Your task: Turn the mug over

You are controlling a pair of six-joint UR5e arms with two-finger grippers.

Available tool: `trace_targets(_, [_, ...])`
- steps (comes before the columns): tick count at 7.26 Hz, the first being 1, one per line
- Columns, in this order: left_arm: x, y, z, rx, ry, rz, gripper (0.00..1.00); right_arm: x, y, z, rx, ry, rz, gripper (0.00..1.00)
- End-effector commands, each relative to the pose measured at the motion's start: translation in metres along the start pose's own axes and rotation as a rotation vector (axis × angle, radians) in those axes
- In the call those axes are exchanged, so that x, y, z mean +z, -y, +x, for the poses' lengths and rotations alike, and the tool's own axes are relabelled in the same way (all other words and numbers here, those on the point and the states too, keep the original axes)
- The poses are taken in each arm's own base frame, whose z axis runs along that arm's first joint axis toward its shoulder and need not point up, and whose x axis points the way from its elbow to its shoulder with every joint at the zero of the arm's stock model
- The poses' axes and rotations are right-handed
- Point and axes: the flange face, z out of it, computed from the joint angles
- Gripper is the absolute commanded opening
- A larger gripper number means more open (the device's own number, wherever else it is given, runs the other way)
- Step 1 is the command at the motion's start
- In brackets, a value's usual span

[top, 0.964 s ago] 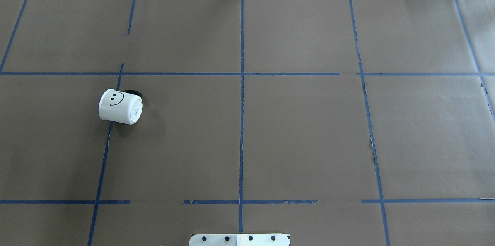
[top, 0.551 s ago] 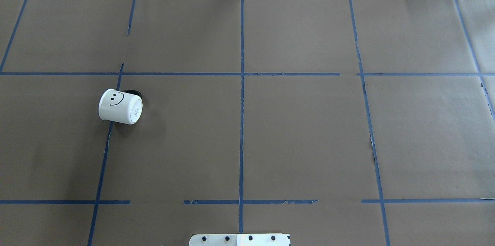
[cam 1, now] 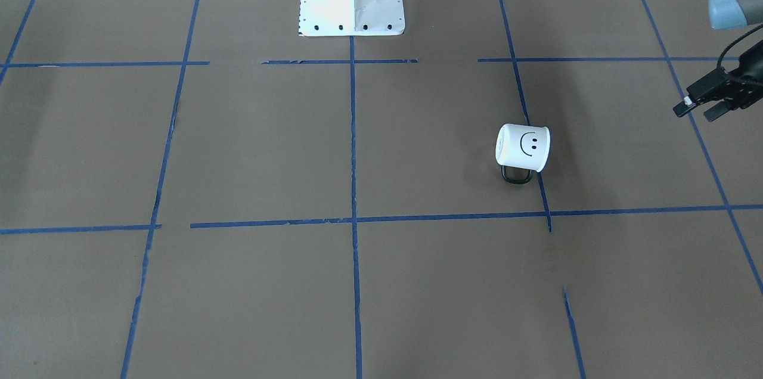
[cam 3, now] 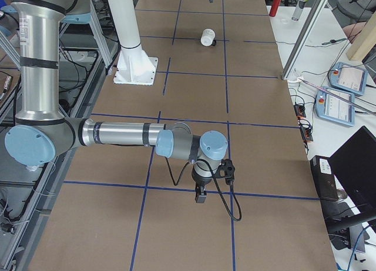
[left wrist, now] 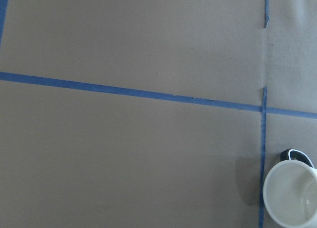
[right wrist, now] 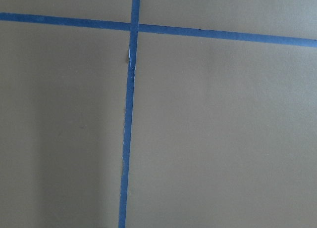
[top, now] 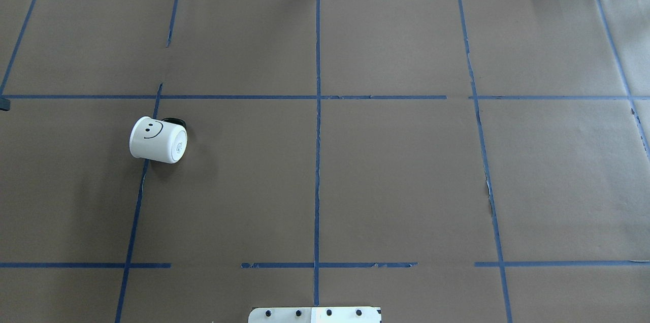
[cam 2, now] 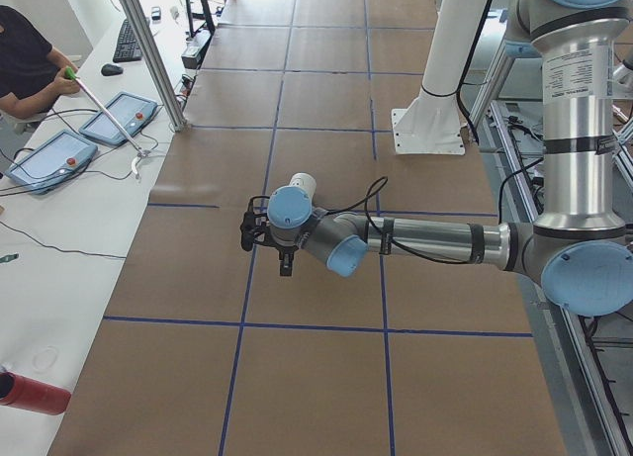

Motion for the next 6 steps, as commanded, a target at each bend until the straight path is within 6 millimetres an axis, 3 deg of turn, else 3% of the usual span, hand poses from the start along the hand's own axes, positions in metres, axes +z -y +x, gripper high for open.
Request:
trace_targets(1, [0.031, -0.013, 0.023, -0.089, -0.101, 0.090, 1.00, 0.000, 0.000, 0.000, 0.000, 0.000, 0.000, 1.00])
trace_targets(2, [0.038, -0.015, 0.030, -0.103, -0.171, 0.147, 1.00, 0.000, 0.000, 0.000, 0.000, 0.000, 0.000, 1.00])
trace_targets(3, [0.054, -0.018, 0.054, -0.165, -0.253, 0.204, 1.00, 0.000, 0.000, 0.000, 0.000, 0.000, 0.000, 1.00])
trace_targets(5, [0.120, -0.014, 0.122, -0.289, -0.329, 0.241, 1.00, 0.000, 0.000, 0.000, 0.000, 0.000, 0.000, 1.00])
trace_targets(6, [0.136, -0.021, 0.130, -0.313, -0.349, 0.283, 1.00, 0.000, 0.000, 0.000, 0.000, 0.000, 0.000, 1.00])
